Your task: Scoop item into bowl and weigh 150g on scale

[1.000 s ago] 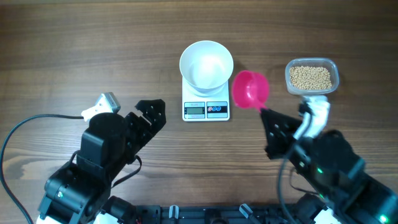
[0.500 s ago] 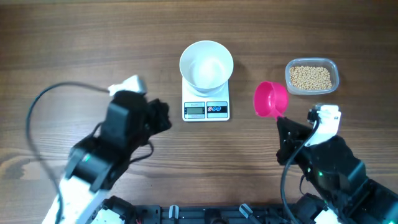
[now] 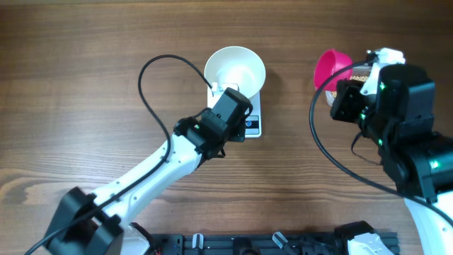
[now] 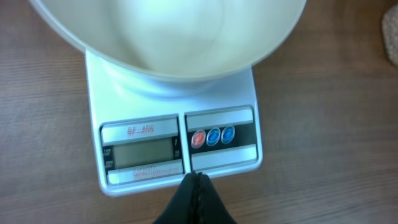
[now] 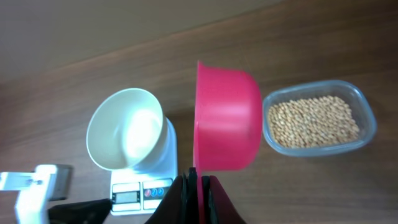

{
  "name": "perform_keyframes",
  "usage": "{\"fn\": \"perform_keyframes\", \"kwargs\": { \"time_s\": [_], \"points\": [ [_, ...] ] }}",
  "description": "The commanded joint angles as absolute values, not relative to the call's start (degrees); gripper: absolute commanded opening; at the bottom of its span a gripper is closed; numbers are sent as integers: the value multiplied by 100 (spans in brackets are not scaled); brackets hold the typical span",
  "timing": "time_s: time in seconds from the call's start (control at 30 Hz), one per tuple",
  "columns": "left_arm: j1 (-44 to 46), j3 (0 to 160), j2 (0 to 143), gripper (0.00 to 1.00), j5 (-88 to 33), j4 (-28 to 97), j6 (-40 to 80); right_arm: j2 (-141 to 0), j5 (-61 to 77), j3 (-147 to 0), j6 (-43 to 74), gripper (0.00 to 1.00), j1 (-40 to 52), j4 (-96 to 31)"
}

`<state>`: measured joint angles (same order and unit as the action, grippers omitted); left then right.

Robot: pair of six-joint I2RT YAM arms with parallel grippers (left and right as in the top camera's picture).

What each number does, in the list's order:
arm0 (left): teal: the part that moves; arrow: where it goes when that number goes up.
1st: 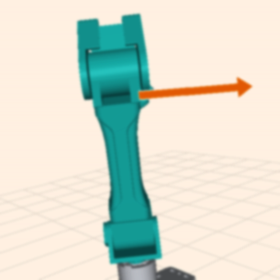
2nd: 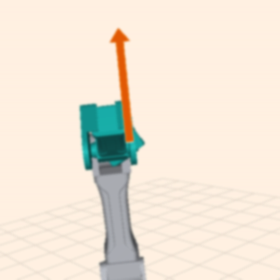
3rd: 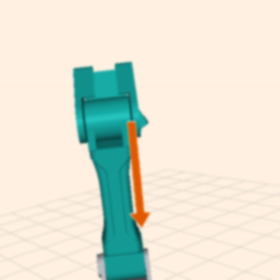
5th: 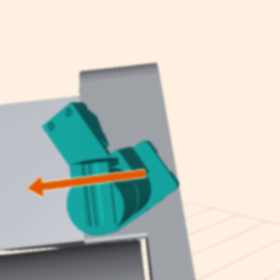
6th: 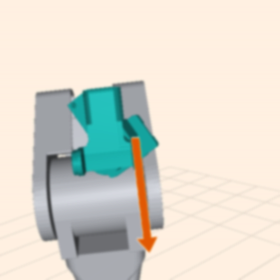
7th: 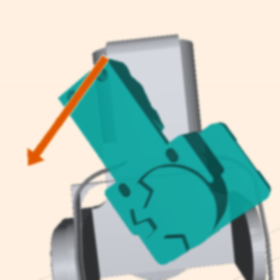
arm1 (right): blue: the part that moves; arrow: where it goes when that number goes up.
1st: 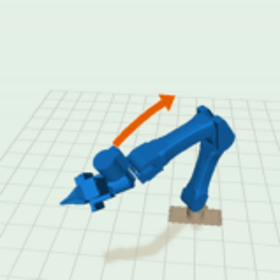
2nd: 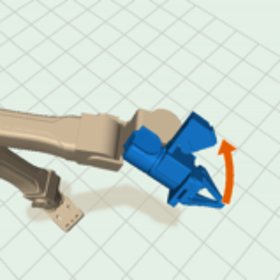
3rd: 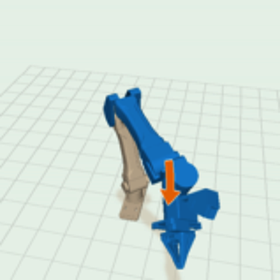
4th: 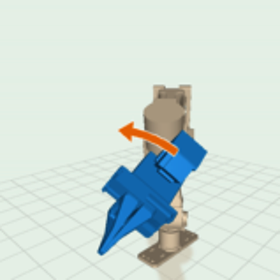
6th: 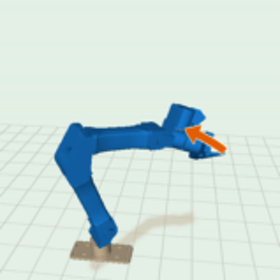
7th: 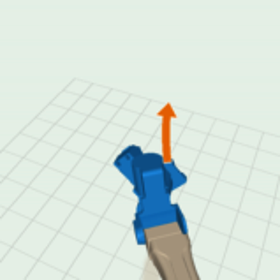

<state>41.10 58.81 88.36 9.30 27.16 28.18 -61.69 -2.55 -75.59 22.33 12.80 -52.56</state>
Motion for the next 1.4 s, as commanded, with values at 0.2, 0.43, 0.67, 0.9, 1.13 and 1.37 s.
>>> {"fn": "perform_keyframes", "kwargs": {
  "time_s": [0.2,0.43,0.67,0.9,1.13,1.37],
  "points": [
    [4198,5996,9972,4,1037,2008,2416,-6241,-8,-7688,2115,4,1251,-4991],
    [4276,5996,10296,4,1212,1503,2425,-6241,-8,-7688,2106,4,1251,-5015],
    [4276,5996,10455,4,1367,1474,2443,-6241,-8,-7688,2102,4,1251,-5017],
    [4276,5996,10525,4,1424,1452,2440,-6241,-5,-7688,2102,4,1251,-5017],
    [4276,5996,10617,4,1424,1452,2443,-6241,-5,-7688,2104,4,1251,-5017],
    [4276,5996,10803,4,1422,1476,2443,-6241,-5,-7688,2104,4,1251,-5019]
  ]
}}
